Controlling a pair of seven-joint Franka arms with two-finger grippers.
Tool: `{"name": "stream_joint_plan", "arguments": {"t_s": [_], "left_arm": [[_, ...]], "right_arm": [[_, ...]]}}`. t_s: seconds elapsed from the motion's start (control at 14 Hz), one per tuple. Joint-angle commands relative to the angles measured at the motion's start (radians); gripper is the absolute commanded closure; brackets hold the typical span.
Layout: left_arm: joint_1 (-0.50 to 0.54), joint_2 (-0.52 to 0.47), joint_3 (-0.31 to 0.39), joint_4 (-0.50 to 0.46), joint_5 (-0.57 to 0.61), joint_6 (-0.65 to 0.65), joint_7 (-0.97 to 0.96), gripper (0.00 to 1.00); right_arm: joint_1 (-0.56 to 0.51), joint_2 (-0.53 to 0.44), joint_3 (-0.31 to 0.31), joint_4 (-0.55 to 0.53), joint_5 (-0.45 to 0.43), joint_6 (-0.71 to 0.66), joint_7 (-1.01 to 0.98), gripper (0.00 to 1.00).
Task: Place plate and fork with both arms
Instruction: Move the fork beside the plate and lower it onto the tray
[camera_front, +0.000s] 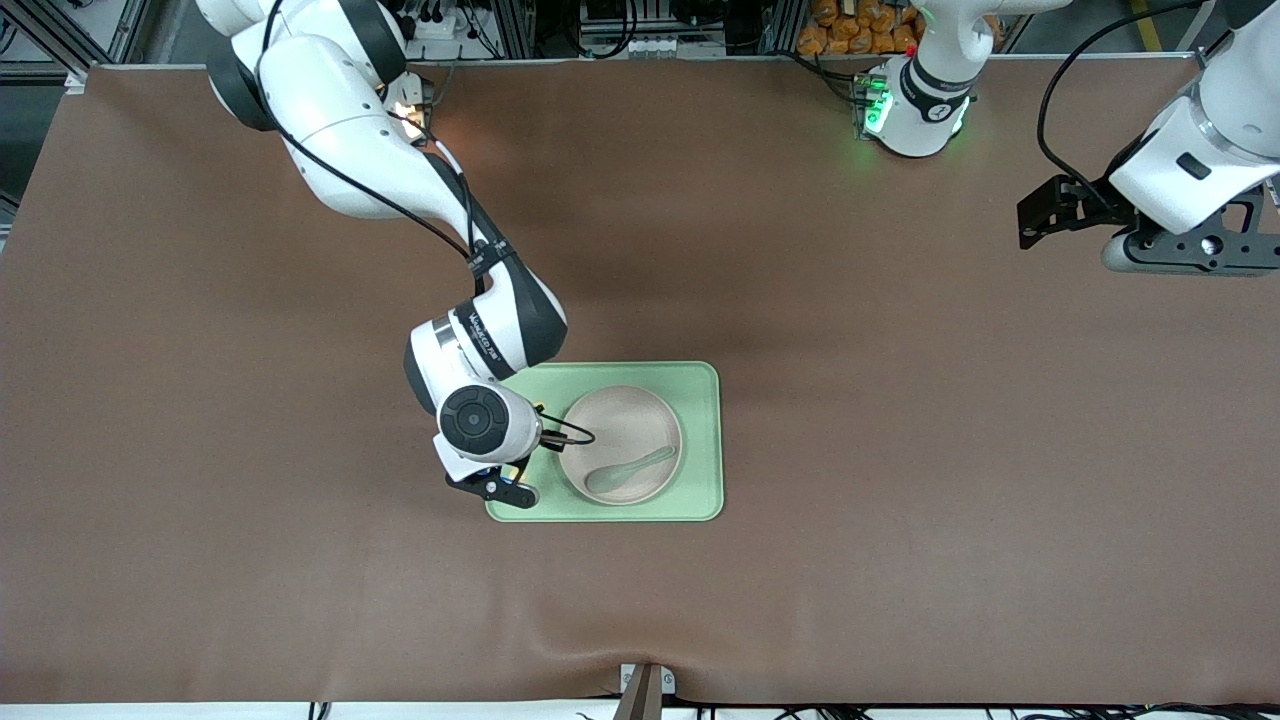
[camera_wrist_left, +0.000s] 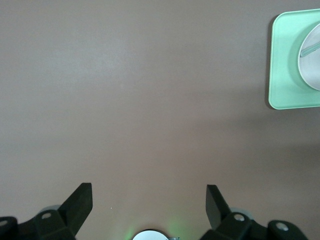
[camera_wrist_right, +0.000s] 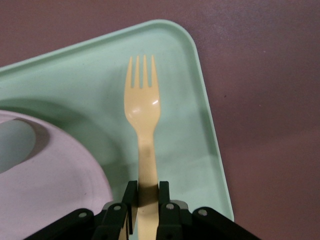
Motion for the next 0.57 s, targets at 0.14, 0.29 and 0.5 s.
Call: {"name": "stream_joint_plan", "arguments": {"t_s": [0.14, 0.29, 0.5], "left_arm": [[-0.010, 0.010, -0.002, 0.003, 0.006, 0.001, -0.031, 0.00], [-0.010, 0.010, -0.002, 0.003, 0.006, 0.004, -0.031, 0.00], [-0.009, 0.011, -0.002, 0.002, 0.006, 0.004, -0.031, 0.00]], "right_arm": [[-0.014, -0.102, 0.022, -0.201, -0.022, 0.119, -0.034, 0.95], [-0.009, -0.105, 0.022, -0.239, -0.045, 0.162, -0.034, 0.94], [-0.002, -0.099, 0.022, -0.268, -0.051, 0.211, -0.034, 0.91]]}}
